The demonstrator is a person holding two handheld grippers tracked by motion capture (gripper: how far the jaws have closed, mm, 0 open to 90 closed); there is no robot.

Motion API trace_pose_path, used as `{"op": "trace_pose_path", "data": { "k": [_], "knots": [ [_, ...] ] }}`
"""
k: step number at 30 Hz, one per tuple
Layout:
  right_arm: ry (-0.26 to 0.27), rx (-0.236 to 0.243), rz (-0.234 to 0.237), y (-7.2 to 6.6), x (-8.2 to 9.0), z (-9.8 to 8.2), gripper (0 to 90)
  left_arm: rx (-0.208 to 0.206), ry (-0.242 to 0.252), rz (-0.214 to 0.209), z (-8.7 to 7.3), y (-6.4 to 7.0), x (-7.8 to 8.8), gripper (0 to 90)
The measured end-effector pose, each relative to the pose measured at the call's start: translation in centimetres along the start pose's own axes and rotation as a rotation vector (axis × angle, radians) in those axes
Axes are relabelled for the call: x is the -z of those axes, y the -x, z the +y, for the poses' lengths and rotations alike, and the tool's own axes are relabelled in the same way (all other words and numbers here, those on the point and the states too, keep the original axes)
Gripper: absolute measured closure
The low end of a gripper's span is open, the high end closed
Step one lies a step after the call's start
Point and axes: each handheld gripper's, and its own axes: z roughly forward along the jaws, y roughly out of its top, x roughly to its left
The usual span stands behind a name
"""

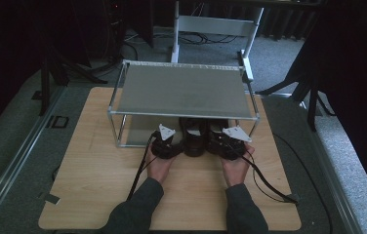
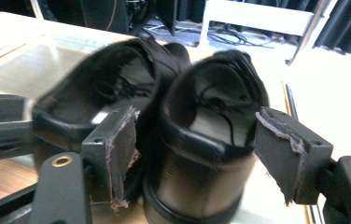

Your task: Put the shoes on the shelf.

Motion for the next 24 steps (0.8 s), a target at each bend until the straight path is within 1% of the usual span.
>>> {"op": "trace_pose_path", "data": {
  "k": [1,3,5,7,9,11,14,16,20,21,24],
  "knots": [
    [-0.006,-0.002,0.002,0.2,0.0,-0.2,28.3,-0.002,0.009,-0.019,-0.1,0.2,0.3,42.4],
    [-0.028,-0.006,0.005,0.5,-0.2,-0.4,26.8,-0.020,0.016,-0.038,-0.4,0.8,1.0,38.8],
    [-0.041,-0.010,0.015,0.6,-0.4,-0.7,25.3,-0.033,0.014,-0.061,-0.7,1.3,1.3,36.0],
    [-0.068,-0.022,0.014,0.7,-0.9,-1.1,23.2,-0.065,-0.010,-0.073,-0.9,1.9,1.1,31.2],
    [-0.075,-0.028,0.016,0.7,-1.1,-1.3,22.0,-0.091,-0.031,-0.070,-1.1,2.4,0.6,29.9],
    [-0.109,-0.038,0.016,0.8,-1.9,-1.6,19.0,-0.114,-0.057,-0.065,-1.3,2.8,-0.1,29.4],
    [-0.130,-0.058,0.013,0.8,-3.0,-2.0,15.2,-0.120,-0.081,-0.046,-1.5,3.3,-1.0,29.8],
    [-0.145,-0.074,0.004,0.8,-3.6,-2.1,14.8,-0.128,-0.077,-0.047,-1.5,3.4,-1.3,31.5],
    [-0.159,-0.052,0.012,0.9,-3.8,-2.0,15.3,-0.113,-0.055,-0.066,-0.9,3.6,-1.3,36.9],
    [-0.161,-0.048,0.015,1.0,-3.8,-2.0,15.4,-0.111,-0.063,-0.064,-0.6,3.6,-1.4,36.5],
    [-0.167,-0.042,0.021,1.1,-3.8,-1.9,15.6,-0.112,-0.067,-0.049,-0.4,3.6,-1.8,36.9]
  ]
}}
